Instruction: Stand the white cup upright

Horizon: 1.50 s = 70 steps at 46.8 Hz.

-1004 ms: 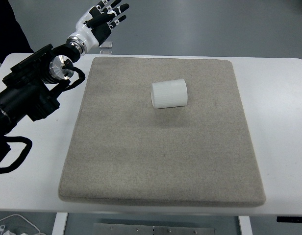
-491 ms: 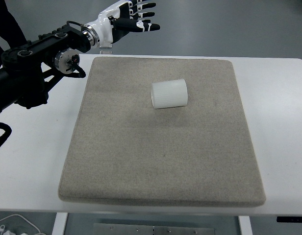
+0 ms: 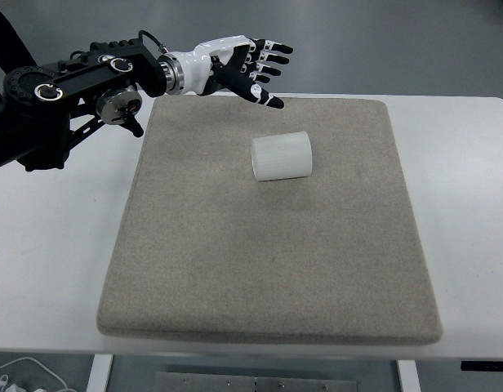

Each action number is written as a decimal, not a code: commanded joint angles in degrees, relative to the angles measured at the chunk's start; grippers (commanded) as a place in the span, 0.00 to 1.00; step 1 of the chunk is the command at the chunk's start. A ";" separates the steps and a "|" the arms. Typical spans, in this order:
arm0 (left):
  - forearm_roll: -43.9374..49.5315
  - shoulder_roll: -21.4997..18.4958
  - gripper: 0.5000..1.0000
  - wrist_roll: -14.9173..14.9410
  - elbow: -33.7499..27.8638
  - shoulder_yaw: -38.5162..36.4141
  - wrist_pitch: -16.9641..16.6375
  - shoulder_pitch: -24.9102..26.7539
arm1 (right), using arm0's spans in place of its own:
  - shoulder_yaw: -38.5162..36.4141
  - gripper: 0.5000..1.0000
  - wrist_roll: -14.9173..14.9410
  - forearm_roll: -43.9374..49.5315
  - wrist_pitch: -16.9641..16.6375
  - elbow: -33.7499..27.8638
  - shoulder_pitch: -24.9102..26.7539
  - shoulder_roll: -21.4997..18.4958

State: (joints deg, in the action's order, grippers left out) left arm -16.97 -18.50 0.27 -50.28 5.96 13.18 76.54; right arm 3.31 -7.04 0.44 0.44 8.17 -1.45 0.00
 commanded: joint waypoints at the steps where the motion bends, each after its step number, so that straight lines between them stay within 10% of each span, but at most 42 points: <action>1: -0.09 -0.48 0.99 1.66 -1.48 -2.79 -0.08 1.76 | 0.03 0.86 0.01 0.00 0.00 0.00 0.05 0.00; 19: -6.06 0.31 0.99 7.11 -3.42 -7.71 -0.26 5.54 | 0.03 0.86 0.01 0.00 0.00 0.00 0.05 0.00; 70: -15.91 12.09 0.97 7.90 5.19 -16.68 -4.47 6.69 | 0.03 0.86 0.01 0.00 0.00 0.00 -0.04 0.00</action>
State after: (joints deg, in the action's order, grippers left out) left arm -32.76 -6.47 8.26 -45.73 -10.32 8.71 83.15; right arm 3.31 -7.03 0.44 0.45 8.17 -1.44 0.00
